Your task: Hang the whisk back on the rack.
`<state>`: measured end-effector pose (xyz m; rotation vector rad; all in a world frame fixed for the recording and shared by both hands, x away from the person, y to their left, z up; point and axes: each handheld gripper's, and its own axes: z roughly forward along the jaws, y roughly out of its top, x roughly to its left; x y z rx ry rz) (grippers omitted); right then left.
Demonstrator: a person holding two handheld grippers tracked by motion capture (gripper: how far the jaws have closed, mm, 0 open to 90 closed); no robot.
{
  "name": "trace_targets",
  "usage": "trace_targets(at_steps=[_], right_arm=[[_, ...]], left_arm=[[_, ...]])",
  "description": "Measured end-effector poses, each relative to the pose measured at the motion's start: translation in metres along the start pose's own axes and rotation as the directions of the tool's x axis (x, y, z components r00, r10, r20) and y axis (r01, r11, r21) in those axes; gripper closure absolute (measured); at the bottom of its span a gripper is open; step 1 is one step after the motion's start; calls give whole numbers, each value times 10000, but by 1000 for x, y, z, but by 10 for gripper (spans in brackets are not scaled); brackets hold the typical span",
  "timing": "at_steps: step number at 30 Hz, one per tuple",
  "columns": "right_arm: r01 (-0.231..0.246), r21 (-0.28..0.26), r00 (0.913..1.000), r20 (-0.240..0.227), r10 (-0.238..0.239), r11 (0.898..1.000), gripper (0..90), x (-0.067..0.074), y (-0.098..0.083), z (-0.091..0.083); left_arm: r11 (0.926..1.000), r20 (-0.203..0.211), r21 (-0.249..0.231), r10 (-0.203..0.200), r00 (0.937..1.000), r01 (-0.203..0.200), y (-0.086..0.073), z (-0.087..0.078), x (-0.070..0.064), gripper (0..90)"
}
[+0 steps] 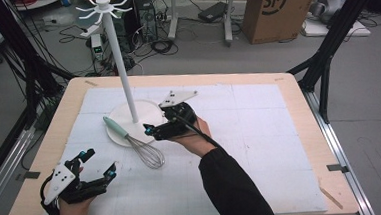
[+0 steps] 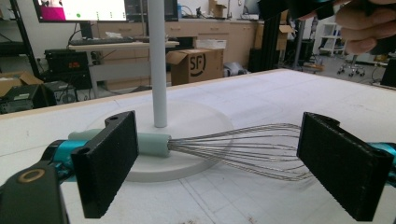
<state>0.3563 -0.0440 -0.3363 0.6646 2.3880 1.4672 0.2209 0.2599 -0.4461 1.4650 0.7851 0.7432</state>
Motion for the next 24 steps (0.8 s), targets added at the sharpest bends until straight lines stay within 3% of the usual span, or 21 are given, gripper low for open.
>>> trace_targets(at_steps=[11, 16, 18, 24], right_arm=[[366, 857, 9983, -490, -325, 9956, 179, 9, 17, 53], [422, 1267, 9971, -688, -336, 9910, 183, 13, 20, 72], [496, 1391, 9960, -810, -386, 9890, 238, 14, 23, 84], [540, 1898, 9959, -821, -389, 9803, 241, 16, 24, 104]], left_arm=[[10000, -32, 42, 16, 10000, -15, -1, 1, 2, 133], [10000, -16, 38, -1, 10000, 1, -1, 1, 3, 133], [10000, -13, 34, -53, 10000, 54, -1, 1, 4, 133], [9999, 1, -57, -103, 9999, 103, -1, 1, 5, 133]])
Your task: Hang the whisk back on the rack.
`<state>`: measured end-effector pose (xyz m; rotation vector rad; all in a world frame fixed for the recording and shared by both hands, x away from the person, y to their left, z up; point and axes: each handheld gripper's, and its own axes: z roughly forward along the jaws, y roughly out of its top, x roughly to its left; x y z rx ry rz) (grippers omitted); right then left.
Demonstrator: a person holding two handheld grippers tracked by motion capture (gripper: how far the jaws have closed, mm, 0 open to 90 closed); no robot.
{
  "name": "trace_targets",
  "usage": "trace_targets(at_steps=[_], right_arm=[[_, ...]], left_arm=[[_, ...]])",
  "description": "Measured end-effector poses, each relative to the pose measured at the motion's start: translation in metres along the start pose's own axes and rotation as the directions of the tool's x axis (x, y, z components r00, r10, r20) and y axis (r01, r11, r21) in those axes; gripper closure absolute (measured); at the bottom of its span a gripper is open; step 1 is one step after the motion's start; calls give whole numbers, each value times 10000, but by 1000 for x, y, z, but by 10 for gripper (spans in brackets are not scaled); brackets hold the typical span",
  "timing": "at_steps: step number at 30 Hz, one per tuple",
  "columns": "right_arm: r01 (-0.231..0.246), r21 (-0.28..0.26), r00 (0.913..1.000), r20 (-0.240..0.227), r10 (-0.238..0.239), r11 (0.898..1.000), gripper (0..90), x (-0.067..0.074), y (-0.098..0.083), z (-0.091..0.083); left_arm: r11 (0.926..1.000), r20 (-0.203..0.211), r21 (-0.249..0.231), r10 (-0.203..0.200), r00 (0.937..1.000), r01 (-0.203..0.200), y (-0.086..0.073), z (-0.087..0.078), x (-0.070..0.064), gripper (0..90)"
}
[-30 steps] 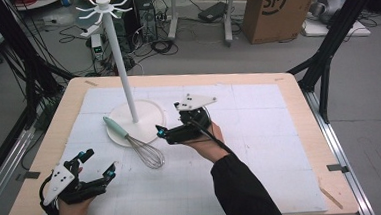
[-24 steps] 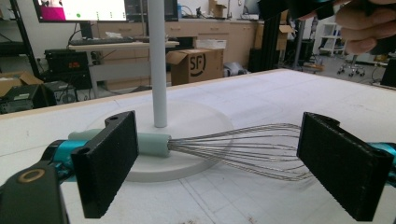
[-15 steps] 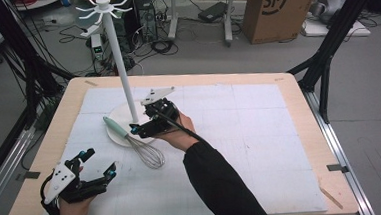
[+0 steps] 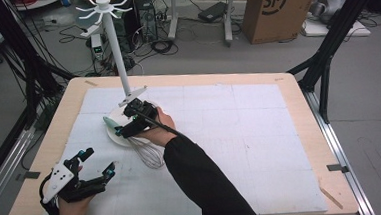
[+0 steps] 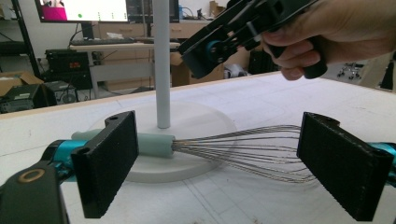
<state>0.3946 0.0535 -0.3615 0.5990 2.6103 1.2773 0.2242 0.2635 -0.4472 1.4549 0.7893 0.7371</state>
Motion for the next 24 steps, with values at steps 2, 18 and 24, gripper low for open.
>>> trace_targets(at_steps=[2, 18, 24], right_arm=[[11, 139, 10000, -26, -10, 9999, 242, 0, 1, 6], [-70, 1322, 9999, -68, 79, 9912, 332, -6, 5, 51], [-93, 2048, 9999, -88, 113, 9788, 367, -10, 4, 67]], left_arm=[[10000, 42, 29, -5, 10000, 5, -1, 1, 0, 133], [10000, -32, -9, 81, 10000, -81, -1, -2, 0, 133], [10000, -4, -12, 74, 10000, -74, 0, -2, 0, 133]])
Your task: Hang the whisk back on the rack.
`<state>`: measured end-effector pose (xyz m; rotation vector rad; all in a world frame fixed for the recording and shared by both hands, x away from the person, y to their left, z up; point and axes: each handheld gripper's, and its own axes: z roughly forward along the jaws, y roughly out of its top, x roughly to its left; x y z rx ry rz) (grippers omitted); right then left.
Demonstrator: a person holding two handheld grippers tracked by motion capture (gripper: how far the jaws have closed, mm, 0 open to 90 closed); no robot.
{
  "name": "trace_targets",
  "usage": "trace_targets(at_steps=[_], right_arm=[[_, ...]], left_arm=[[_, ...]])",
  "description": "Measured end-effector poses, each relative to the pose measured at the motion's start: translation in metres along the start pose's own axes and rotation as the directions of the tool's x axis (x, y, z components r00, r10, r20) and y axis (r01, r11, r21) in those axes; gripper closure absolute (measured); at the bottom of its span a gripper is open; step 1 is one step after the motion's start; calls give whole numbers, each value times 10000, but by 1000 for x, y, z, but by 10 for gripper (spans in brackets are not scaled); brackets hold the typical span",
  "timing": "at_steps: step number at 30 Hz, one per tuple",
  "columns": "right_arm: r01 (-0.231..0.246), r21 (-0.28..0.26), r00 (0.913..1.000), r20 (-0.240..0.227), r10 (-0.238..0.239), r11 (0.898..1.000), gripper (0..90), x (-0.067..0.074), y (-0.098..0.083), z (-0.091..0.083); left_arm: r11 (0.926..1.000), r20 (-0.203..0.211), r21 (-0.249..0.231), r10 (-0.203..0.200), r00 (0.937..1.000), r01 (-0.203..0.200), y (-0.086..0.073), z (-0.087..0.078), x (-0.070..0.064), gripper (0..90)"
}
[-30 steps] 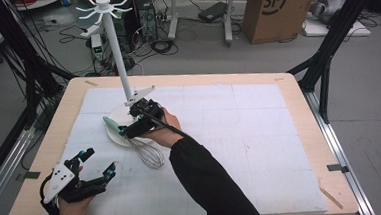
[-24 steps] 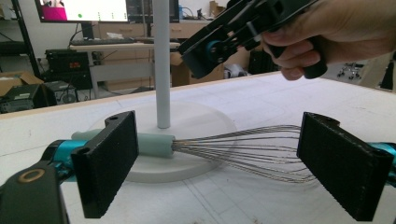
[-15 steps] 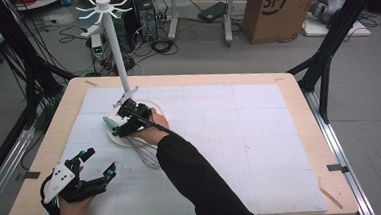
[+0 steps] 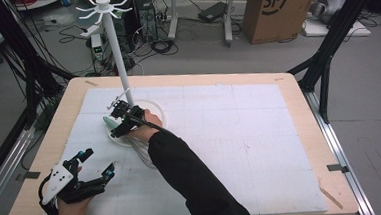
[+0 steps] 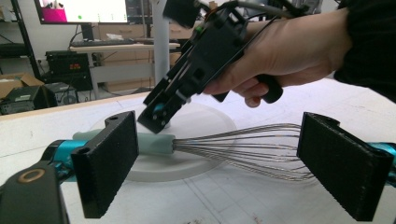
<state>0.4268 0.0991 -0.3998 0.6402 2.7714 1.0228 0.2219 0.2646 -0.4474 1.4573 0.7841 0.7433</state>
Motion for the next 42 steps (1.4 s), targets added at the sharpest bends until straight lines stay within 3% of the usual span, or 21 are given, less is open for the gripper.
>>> trace_targets(at_steps=[6, 10, 11, 13, 25, 27, 30, 34, 42], right_arm=[[-353, 813, 9994, 33, 352, 9961, 408, 0, 2, 10], [-322, 852, 9995, -29, 325, 9958, 429, -2, 4, 16], [-538, 1018, 9985, -45, 545, 9934, 429, -4, 3, 19], [-489, 1314, 9987, -72, 503, 9901, 429, -7, 1, 22], [-509, 1544, 9984, -165, 541, 9867, 438, -7, 0, 27], [-289, 1583, 9995, -38, 298, 9870, 449, -7, 0, 29], [-366, 1540, 9993, 52, 362, 9874, 465, -4, 1, 30], [55, 1658, 9990, 428, -128, 9861, 507, -2, 2, 31], [155, 1819, 9991, 350, -223, 9832, 626, 0, 3, 30]], left_arm=[[10000, 100, 2, 26, 9999, -26, 1, 1, -1, 133], [10000, 134, 1, 32, 9999, -32, 1, 1, -1, 133], [10000, 150, -7, 41, 9999, -41, 1, 0, -1, 133], [10000, 155, -30, 38, 9999, -38, 1, 0, -1, 133], [10000, 174, -22, 78, 9998, -77, 1, 1, -1, 133], [10000, 160, -22, 61, 9999, -60, 1, 1, -1, 133], [10000, 134, -64, 21, 9999, -21, 1, 0, -1, 133], [10000, 136, -70, 30, 9999, -29, 2, 0, -1, 133], [10000, 125, -55, 14, 9999, -13, 2, 0, 0, 133]])
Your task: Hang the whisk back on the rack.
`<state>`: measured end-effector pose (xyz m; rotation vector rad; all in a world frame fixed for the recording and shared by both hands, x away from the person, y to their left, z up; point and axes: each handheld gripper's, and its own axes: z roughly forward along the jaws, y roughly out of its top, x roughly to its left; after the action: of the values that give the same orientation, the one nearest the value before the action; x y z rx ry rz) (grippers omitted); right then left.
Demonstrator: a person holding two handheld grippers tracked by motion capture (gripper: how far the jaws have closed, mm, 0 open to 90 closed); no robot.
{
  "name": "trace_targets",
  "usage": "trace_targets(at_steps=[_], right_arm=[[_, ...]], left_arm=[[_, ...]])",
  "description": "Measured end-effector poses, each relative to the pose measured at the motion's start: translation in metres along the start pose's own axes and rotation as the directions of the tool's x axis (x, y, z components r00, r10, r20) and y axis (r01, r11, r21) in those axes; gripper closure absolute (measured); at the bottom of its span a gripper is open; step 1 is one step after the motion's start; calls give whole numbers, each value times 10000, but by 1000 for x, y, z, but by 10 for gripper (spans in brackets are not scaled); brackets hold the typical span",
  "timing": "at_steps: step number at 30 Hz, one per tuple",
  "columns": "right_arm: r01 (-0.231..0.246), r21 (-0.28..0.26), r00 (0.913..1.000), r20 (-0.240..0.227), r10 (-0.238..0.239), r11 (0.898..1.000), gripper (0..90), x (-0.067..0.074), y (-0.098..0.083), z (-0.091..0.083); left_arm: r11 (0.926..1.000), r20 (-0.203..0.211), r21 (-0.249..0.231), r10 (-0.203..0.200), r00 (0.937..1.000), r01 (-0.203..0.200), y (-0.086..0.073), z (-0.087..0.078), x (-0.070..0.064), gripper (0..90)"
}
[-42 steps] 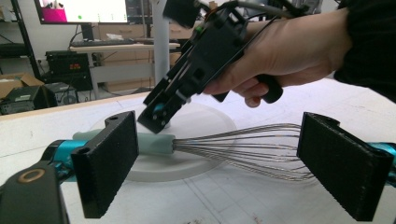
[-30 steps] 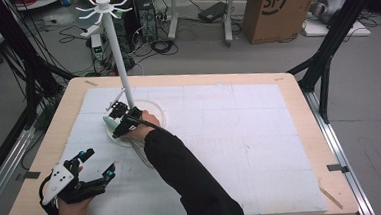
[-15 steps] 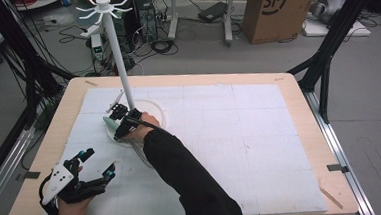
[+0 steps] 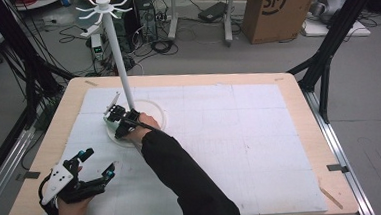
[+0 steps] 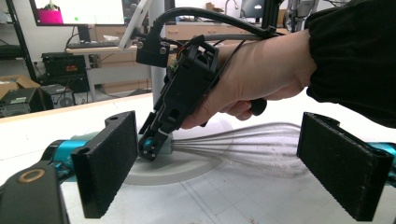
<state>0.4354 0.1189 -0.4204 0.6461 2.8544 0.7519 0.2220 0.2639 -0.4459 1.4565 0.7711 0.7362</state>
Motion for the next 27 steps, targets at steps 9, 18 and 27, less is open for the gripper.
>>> trace_targets(at_steps=[9, 18, 27], right_arm=[[202, 278, 9998, -75, -200, 9994, 700, 2, 2, -2], [586, 185, 9977, 345, -592, 9981, 702, 9, 3, -10], [672, -901, 9971, 428, -635, 9937, 701, 13, 5, -38]], left_arm=[[10000, 10, 34, 87, 10000, -87, 0, 0, -1, 133], [10000, -119, -46, 52, 9999, -53, 1, -4, 1, 134], [10000, -110, -69, 13, 9999, -14, 1, -4, 1, 134]])
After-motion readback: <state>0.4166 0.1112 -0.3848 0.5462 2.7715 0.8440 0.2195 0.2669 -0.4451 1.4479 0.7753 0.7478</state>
